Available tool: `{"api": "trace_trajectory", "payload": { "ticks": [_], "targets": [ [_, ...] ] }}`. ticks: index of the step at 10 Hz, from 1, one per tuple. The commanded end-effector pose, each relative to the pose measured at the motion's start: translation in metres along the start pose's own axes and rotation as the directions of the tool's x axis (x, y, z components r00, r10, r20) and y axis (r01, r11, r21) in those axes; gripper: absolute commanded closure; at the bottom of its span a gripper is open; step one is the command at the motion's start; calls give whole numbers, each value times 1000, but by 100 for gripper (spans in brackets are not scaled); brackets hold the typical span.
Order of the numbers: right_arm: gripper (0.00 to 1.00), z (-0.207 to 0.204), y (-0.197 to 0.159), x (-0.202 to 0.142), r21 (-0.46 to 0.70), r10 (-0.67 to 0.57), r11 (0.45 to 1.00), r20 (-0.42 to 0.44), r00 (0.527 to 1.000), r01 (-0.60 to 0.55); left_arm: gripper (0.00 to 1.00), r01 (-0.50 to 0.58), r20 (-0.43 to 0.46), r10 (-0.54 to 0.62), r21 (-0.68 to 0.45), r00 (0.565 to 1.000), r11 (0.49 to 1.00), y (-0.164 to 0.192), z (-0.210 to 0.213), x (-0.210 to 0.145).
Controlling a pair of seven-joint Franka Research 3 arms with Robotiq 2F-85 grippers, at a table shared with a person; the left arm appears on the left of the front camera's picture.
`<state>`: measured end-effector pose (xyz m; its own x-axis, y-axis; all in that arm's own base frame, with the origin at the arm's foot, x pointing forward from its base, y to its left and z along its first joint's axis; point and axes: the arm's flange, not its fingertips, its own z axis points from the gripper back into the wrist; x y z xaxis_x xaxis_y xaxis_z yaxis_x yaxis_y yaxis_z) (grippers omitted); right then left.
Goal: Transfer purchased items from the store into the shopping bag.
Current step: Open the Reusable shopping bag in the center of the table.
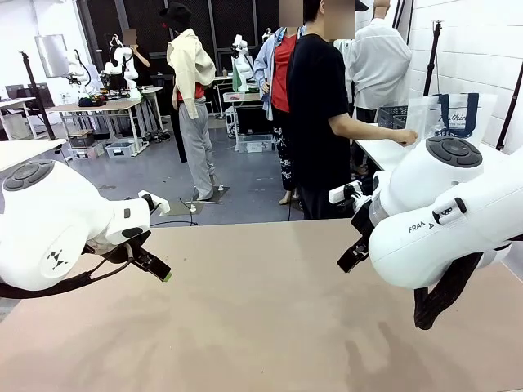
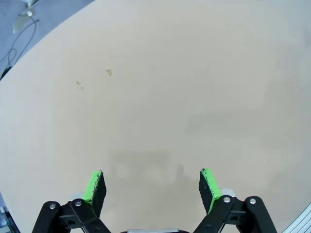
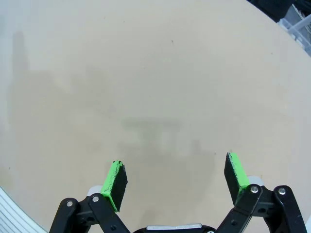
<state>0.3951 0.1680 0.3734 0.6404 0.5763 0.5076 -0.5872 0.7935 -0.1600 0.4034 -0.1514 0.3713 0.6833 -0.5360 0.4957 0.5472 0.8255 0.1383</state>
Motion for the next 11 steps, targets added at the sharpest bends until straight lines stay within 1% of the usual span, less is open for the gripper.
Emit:
{"api": "trace_trajectory", "payload": {
  "ticks": [1,11],
  "targets": [
    [0,0,0,0,0,0,1000,0,1000,0,0,-1,0,1,0,1000,1000,1,0,0],
    [0,0,0,0,0,0,1000,0,1000,0,0,-1,0,1,0,1000,1000,1,0,0]
  ]
}}
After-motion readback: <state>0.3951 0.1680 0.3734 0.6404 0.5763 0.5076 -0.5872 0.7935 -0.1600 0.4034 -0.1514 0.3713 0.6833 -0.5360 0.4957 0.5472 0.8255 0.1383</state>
